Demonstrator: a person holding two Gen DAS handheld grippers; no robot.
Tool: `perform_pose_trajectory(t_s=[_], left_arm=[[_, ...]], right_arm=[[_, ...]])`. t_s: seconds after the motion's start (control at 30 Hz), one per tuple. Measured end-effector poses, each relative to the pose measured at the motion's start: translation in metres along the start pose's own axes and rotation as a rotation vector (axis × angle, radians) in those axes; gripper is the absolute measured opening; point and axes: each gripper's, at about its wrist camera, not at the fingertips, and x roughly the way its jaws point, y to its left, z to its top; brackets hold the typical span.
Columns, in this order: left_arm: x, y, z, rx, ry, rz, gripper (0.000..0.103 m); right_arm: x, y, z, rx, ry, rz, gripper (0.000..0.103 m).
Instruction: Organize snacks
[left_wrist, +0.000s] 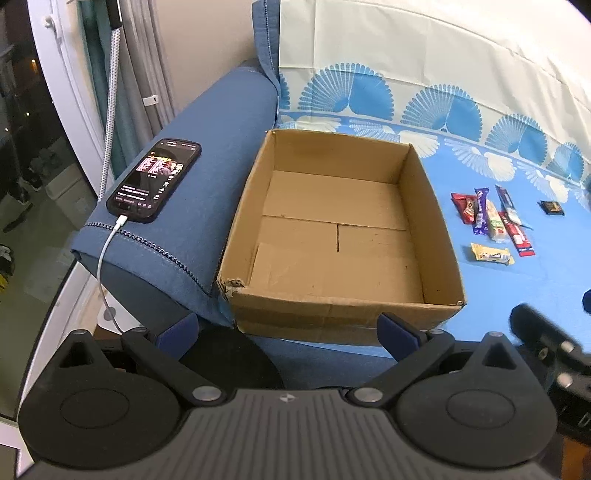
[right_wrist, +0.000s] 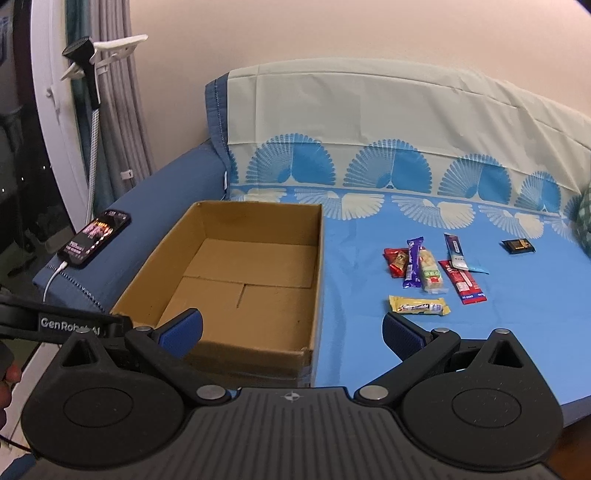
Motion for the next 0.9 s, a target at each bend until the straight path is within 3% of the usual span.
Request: perform_pose_trajectory(t_s=[0.9], left_arm=[[0.021,-0.002,-0.002,0.035,0.052,-0.005,0.103]], right_arm=[[0.009,0.002,0.002,0.018,0.073,0.012,0.103]])
